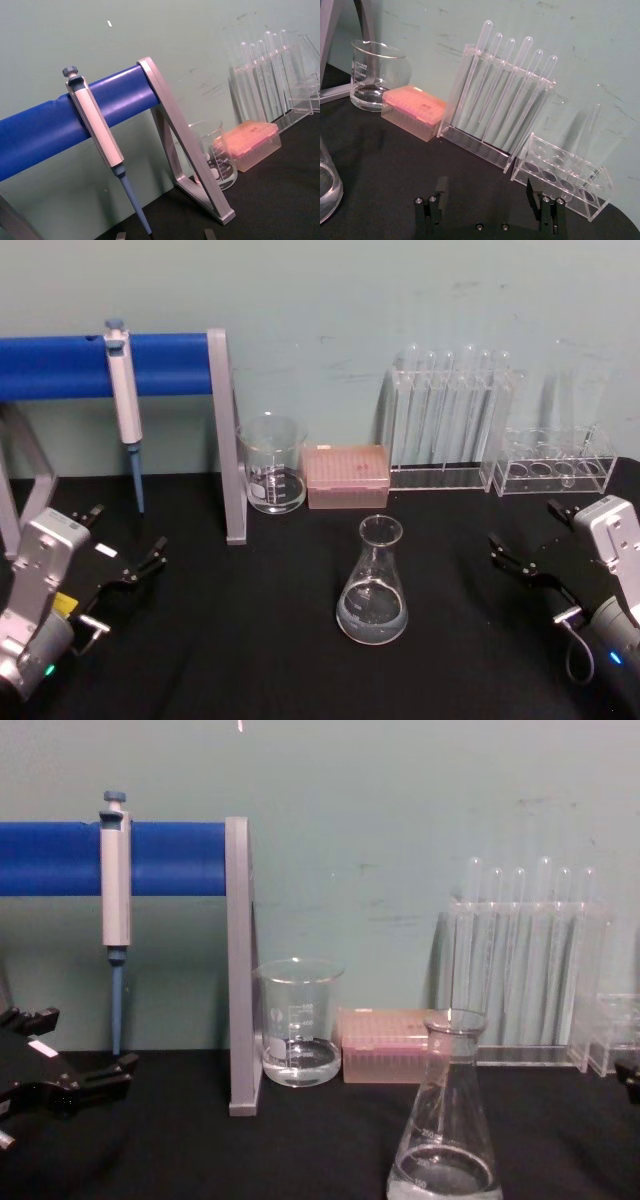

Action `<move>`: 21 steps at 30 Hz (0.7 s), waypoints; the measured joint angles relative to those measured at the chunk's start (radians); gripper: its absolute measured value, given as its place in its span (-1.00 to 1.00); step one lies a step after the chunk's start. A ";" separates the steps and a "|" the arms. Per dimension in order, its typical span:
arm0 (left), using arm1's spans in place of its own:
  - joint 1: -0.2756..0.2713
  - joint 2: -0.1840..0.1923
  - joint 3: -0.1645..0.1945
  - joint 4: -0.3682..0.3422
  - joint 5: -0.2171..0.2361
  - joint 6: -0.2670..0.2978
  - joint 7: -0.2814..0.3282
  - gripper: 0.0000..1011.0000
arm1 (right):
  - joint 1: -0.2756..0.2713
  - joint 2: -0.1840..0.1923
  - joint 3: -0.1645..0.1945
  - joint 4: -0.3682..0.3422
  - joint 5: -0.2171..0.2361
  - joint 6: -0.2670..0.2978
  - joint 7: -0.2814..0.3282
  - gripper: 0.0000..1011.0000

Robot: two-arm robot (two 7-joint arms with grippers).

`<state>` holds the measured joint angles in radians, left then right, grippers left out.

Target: Grasp the erlenmeyer flask with one hand, shake it three times, then place it back.

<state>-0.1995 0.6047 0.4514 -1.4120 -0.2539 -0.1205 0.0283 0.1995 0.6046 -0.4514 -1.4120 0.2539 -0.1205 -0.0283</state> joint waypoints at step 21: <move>0.000 0.000 0.000 0.000 0.000 0.000 0.000 0.98 | 0.000 0.000 0.000 0.000 0.000 0.000 0.000 0.98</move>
<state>-0.1996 0.6047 0.4514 -1.4120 -0.2539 -0.1206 0.0283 0.1995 0.6047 -0.4514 -1.4120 0.2539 -0.1205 -0.0283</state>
